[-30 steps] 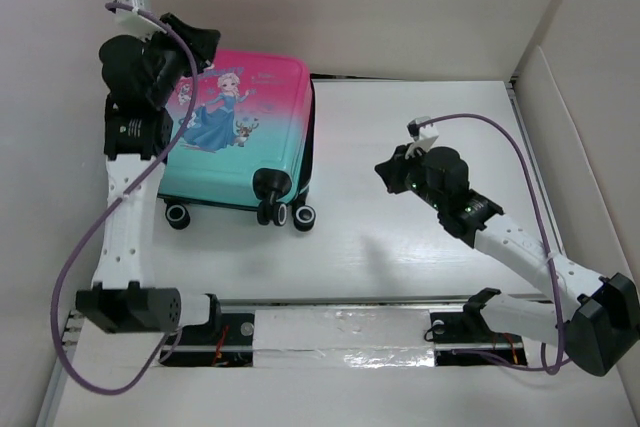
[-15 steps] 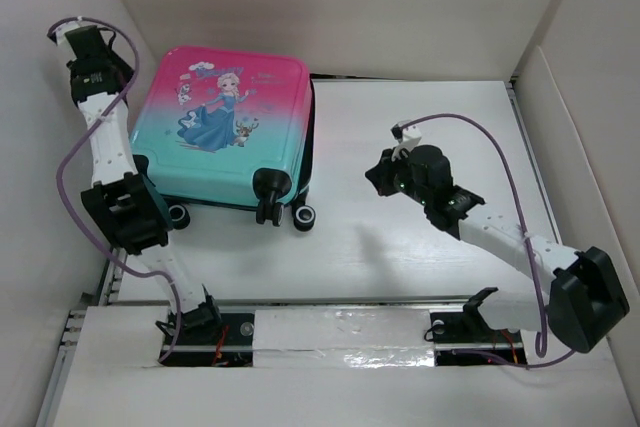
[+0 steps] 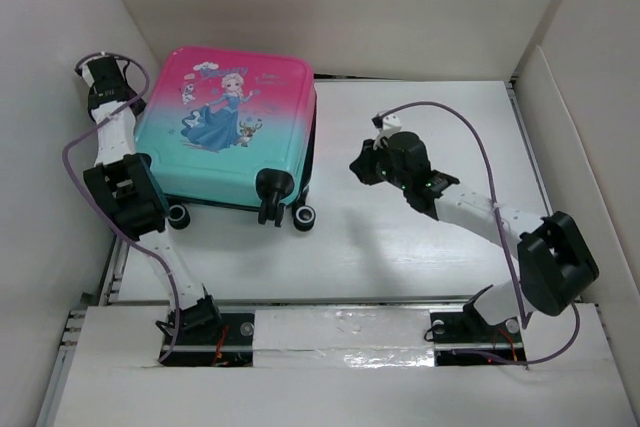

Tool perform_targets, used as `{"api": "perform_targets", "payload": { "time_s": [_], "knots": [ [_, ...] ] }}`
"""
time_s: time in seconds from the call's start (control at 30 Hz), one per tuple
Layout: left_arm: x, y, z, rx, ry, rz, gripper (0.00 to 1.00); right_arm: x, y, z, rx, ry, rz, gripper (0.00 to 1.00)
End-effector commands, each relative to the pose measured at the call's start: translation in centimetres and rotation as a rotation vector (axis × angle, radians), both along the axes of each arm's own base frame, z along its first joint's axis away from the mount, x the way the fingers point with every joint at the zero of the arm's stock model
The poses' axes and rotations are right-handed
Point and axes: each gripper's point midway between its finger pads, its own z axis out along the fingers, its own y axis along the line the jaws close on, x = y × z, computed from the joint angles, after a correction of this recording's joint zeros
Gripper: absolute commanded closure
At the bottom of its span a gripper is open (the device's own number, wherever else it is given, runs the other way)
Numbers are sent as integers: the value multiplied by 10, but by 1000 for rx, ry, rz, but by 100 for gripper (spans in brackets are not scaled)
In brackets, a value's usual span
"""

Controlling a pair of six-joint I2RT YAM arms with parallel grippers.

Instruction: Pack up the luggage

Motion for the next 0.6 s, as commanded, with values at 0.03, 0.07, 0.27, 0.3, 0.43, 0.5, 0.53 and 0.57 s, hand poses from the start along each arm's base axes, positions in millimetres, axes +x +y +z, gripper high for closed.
{"api": "perform_targets", "payload": {
  "time_s": [0.03, 0.07, 0.27, 0.3, 0.43, 0.5, 0.53, 0.57],
  "knots": [
    [-9, -28, -31, -61, 40, -86, 63, 35, 10, 33, 41, -93, -82, 78],
    [-10, -38, -35, -72, 46, -105, 63, 40, 11, 32, 32, -88, -95, 77],
    [-39, -106, -78, -274, 30, -213, 65, 82, 6, 19, -11, -59, -168, 68],
    [-45, -114, -80, -305, 13, -224, 66, 88, 2, 16, -13, -53, -178, 67],
    [-69, -168, -94, -384, -6, -301, 68, 95, 0, 9, -34, -36, -180, 66],
    [-73, -186, -82, -385, -18, -327, 68, 97, -4, 11, -41, -38, -178, 65],
    [-78, -207, -82, -394, -10, -372, 67, 100, -9, 13, -42, -39, -181, 65],
    [-81, -221, -68, -397, -38, -403, 67, 101, -9, 15, -49, -40, -181, 65]
  ]
}}
